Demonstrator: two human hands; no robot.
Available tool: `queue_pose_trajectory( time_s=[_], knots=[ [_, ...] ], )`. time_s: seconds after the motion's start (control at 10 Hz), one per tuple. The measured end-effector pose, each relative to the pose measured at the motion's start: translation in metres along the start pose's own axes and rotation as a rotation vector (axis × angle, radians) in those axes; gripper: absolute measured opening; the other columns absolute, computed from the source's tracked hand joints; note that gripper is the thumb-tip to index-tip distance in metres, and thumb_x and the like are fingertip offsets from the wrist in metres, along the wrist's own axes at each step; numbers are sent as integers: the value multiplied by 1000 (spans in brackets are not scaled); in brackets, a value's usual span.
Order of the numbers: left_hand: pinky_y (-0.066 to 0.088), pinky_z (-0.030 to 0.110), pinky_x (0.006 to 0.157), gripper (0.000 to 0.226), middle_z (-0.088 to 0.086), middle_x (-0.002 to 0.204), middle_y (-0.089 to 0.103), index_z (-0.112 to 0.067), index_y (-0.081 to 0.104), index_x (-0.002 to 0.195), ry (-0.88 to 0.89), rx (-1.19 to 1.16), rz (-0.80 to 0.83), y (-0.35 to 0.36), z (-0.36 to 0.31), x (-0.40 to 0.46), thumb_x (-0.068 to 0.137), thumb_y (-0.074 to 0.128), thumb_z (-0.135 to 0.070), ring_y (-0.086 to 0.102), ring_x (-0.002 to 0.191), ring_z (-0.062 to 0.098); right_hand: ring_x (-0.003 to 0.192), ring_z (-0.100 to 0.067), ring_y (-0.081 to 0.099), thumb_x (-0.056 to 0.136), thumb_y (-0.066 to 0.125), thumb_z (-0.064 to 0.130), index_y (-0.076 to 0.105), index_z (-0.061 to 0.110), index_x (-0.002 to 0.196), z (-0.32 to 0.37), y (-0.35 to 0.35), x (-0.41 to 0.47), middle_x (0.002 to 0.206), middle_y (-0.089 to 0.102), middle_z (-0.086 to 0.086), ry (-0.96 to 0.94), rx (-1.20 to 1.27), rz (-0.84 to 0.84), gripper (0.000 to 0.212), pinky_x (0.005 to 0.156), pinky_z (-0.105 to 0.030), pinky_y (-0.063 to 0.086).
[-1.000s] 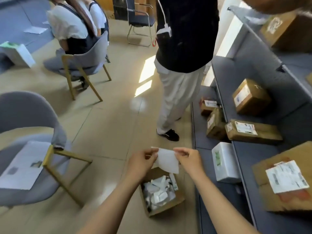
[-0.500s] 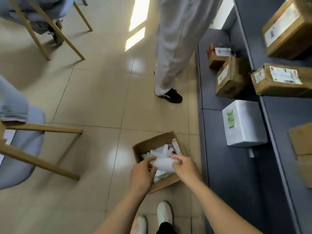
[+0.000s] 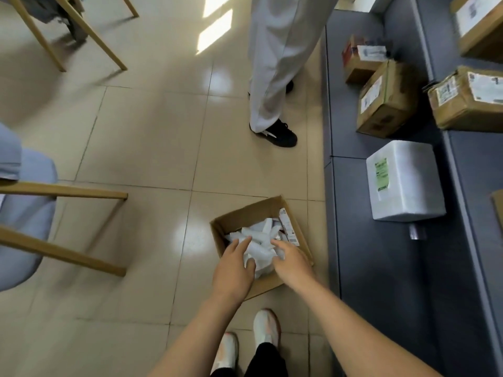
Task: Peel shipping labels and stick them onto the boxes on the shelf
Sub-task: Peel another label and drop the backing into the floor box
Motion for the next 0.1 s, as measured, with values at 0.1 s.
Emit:
queue_pose_trajectory(
  time_s=[0.1],
  knots=[
    [44, 27, 101, 51, -6, 156, 43, -33, 44, 151, 85, -20, -152, -21, -20, -6, 101, 51, -29, 46, 139, 13, 132, -18, 49, 98, 50, 14, 56, 30, 138, 21, -15, -9, 147, 51, 3, -70, 67, -120, 43, 98, -26, 44]
  ],
)
Point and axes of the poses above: each hand's wrist, its own x-axis towards the middle knuckle, its own y-axis out of the palm, z = x × y, the point moved 3 cm from there along x, towards the middle knuckle
